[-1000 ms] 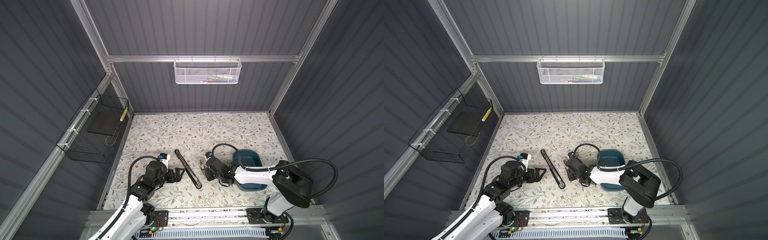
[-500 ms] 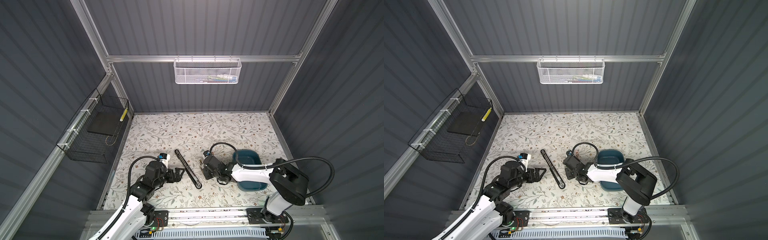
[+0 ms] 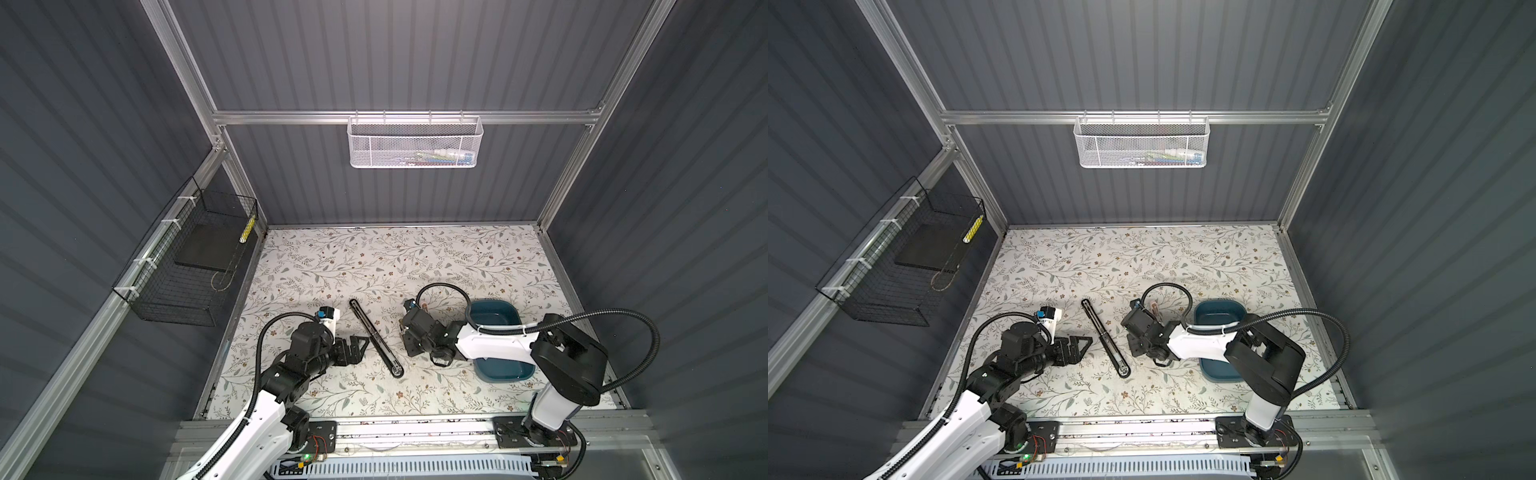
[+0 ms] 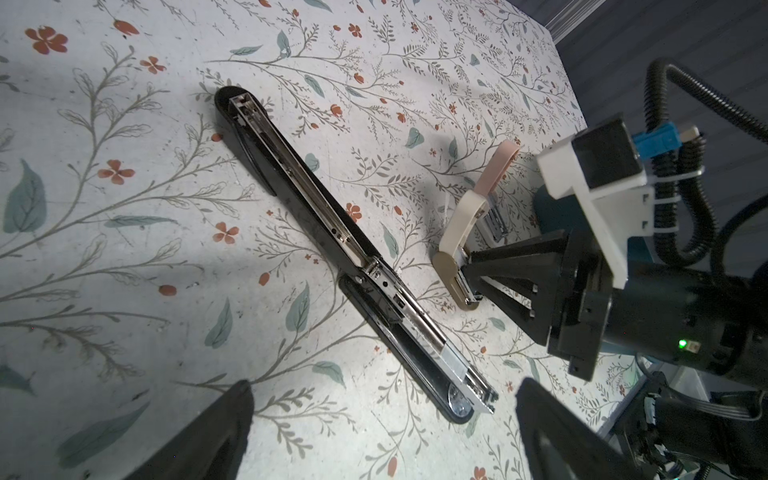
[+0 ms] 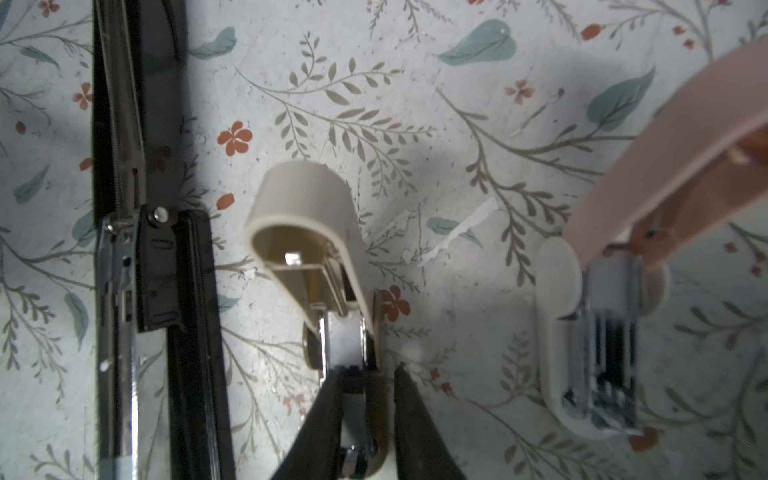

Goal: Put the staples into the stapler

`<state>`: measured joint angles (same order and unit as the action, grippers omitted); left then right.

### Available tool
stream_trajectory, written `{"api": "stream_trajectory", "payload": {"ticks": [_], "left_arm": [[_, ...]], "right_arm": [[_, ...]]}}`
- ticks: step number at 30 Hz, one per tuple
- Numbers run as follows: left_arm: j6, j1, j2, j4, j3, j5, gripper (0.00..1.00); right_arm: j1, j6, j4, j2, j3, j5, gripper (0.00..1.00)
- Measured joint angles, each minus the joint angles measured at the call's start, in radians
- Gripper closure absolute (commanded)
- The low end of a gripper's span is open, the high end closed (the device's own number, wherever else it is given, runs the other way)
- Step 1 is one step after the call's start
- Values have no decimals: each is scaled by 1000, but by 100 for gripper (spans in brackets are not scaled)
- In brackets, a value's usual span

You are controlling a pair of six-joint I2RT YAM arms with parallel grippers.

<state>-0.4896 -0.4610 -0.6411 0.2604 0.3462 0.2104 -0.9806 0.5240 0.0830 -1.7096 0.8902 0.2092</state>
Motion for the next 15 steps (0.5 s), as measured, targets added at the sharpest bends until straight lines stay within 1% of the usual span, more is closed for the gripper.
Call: {"api": "stream_trajectory", "payload": {"ticks": [5, 8, 12, 15], "left_arm": [[0, 0, 7, 0, -3, 0, 1], [0, 0, 8, 0, -4, -1, 1], [-1, 0, -8, 1, -4, -18, 2], [-3, 0, -23, 1, -4, -35, 2]], "right_arm": [[0, 10, 22, 7, 0, 6, 76], [-2, 13, 73, 49, -2, 19, 74], [-2, 19, 158, 165, 11, 54, 70], [4, 34, 229, 284, 34, 97, 70]]}}
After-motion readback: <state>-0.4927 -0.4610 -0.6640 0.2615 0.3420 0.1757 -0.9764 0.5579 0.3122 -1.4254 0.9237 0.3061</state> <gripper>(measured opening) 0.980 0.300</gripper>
